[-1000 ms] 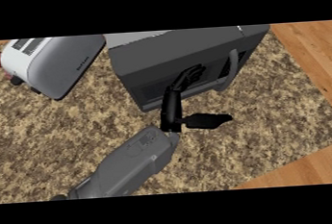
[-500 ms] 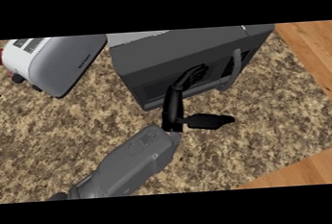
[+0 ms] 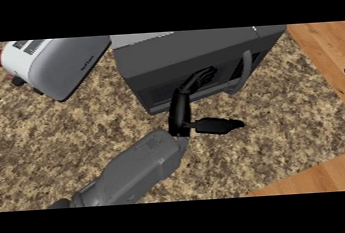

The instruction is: Pick up the milk, place it into the microwave and close the microwave

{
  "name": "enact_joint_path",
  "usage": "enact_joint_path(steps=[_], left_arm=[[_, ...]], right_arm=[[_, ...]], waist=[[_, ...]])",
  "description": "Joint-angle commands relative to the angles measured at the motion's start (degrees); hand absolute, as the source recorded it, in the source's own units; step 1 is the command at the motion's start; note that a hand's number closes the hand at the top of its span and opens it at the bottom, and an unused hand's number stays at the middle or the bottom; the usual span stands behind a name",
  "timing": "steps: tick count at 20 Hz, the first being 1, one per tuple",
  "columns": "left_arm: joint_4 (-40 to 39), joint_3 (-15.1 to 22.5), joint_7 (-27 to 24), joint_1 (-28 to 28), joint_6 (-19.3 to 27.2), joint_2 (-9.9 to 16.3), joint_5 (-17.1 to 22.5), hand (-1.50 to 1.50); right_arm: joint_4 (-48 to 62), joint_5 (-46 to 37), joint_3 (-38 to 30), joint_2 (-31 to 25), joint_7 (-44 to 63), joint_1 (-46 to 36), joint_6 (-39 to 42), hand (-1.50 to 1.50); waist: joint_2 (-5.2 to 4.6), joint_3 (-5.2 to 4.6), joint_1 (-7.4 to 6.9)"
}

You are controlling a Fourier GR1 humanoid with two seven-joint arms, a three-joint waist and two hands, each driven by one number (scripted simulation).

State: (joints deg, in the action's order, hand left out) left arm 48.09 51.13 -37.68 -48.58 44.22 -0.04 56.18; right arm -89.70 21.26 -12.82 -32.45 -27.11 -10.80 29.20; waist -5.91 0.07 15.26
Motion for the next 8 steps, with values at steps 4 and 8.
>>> enact_joint_path(steps=[4, 8], left_arm=[[-4.6, -4.0, 0.0, -3.8, 1.0, 0.0, 3.2, -1.5], [-4.9, -3.5, -1.4, -4.1, 1.0, 0.0, 3.5, -1.5]], right_arm=[[3.8, 4.6, -1.2, -1.7, 1.5, -2.5, 3.3, -1.5], [6.2, 6.5, -1.5, -2.2, 2.6, -3.7, 4.4, -1.5]], waist=[[-0.43, -0.12, 0.6], [-0.6, -0.1, 0.43]])
